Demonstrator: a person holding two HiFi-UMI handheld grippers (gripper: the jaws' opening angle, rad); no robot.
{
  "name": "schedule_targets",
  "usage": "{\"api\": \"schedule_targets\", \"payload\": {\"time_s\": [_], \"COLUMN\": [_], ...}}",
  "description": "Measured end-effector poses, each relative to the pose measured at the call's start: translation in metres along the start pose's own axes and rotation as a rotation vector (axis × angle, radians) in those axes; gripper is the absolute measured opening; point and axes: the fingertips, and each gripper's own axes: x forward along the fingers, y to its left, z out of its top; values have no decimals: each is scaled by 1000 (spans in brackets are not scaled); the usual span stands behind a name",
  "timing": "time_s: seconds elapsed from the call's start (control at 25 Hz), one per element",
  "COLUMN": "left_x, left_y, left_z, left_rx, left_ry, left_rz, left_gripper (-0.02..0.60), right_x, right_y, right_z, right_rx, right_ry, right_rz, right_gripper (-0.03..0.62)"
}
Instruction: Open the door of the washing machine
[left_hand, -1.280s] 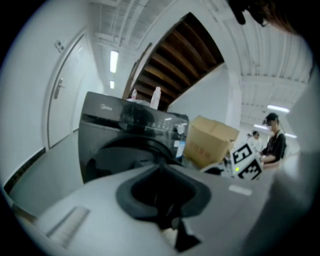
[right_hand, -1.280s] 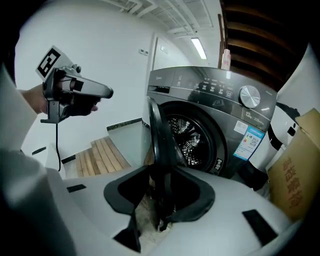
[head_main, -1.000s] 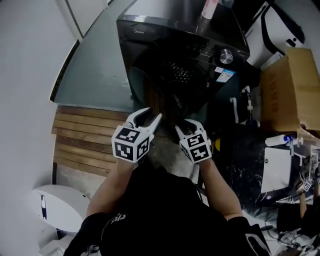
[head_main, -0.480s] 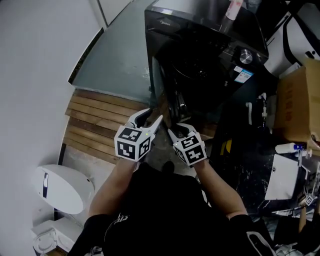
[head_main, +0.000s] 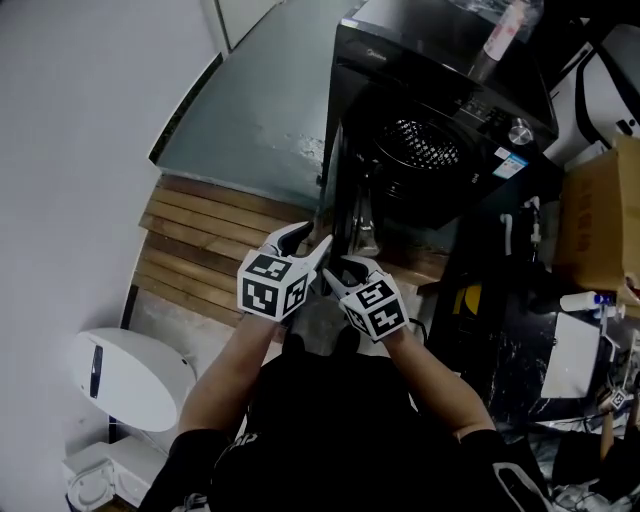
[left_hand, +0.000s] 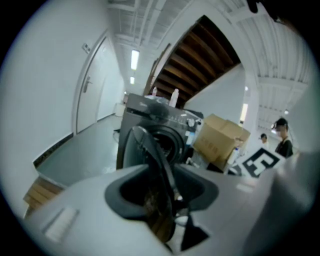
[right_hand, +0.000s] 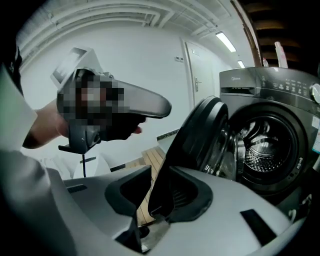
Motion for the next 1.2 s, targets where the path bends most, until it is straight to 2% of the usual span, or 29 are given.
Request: {"api": "schedule_targets", "payload": {"time_s": [0.2, 0.52, 0.76, 0.92, 1.2], "left_x": [-13, -26, -36, -39, -43], "left_y": [27, 73, 105, 122, 128], "left_z": [0, -18, -14, -13, -13], "left_rx": [43, 145, 190, 189, 153], "left_ry": [5, 58, 57, 36, 30], "left_rz": [-6, 30, 83, 122, 157], "left_gripper": [158, 134, 102, 77, 75], "right_x": [11, 17, 11, 4, -15], "right_y": [29, 52, 66, 70, 60], "right_z": [11, 11, 0, 0, -1], "right_rx": [-38, 34, 59, 79, 84], "right_ry": [-12, -43, -20, -43, -77], "right_rz": [6, -51, -83, -87, -84], "right_gripper": [104, 98, 94, 81, 35]}}
